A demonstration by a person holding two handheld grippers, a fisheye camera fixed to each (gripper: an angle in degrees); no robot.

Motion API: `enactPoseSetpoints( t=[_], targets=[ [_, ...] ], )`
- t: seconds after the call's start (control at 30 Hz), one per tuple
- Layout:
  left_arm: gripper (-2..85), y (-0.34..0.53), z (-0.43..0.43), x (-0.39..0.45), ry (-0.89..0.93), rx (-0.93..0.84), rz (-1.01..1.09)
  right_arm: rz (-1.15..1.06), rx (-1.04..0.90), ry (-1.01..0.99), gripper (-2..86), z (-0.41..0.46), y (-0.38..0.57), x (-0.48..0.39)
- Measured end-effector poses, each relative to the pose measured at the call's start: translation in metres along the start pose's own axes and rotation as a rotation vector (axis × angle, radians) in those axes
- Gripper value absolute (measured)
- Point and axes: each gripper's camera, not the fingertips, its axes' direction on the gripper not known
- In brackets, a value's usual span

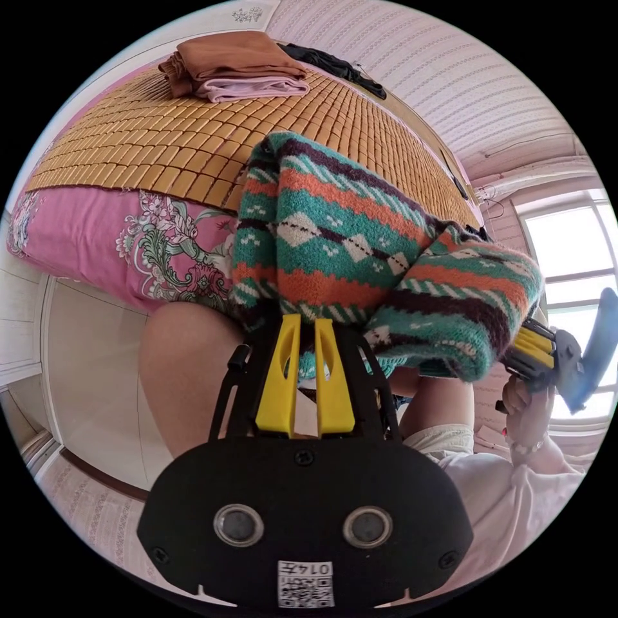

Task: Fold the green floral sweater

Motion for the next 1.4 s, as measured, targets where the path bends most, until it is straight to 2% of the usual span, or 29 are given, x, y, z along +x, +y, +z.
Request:
enactPoseSetpoints(
  t=[0.17,0.23,0.37,0.5,0.63,0.77,0.87,0.97,1.1,1.27,1.4],
  targets=[
    [4.8,0.000,-0.006,-0.003,0.021,0.020,-0.001,-0.005,0.069,-0.173,4.6,-0.013,0.018,0.021],
    [5.3,0.002,-0.009,-0.005,0.036,0.035,-0.005,-0.016,0.097,-0.283,14.6,-0.015,0.026,0.023],
    [8.8,0.006,-0.016,-0.010,0.069,0.080,-0.015,0.069,0.087,-0.400,17.4,-0.005,0.022,0.037],
    [10.7,0.002,-0.012,-0.007,0.063,0.041,0.016,0.197,0.105,-0.410,9.3,0.008,0.021,0.071],
    [6.0,-0.003,-0.009,-0.006,0.013,-0.007,0.021,0.218,0.153,-0.455,4.5,0.005,0.041,0.098],
    [4.4,0.003,-0.015,-0.016,0.097,0.022,0.006,0.222,0.205,-0.459,2.9,-0.010,0.073,0.122],
    [4.2,0.010,-0.027,-0.019,0.159,0.079,0.032,0.302,0.295,-0.488,2.3,-0.030,0.117,0.159],
    [4.2,0.018,-0.044,-0.015,0.205,0.147,0.102,0.470,0.395,-0.424,2.1,-0.055,0.177,0.207],
    [4.6,0.021,-0.059,-0.011,0.198,0.190,0.155,0.818,0.471,-0.299,2.2,-0.057,0.279,0.284],
    [4.6,0.017,-0.046,-0.009,0.170,0.093,0.138,0.971,0.429,-0.412,6.8,-0.020,0.337,0.314],
    [4.6,0.021,-0.049,-0.011,0.205,0.117,0.109,0.926,0.220,-0.423,14.1,0.023,0.318,0.305]
  ],
)
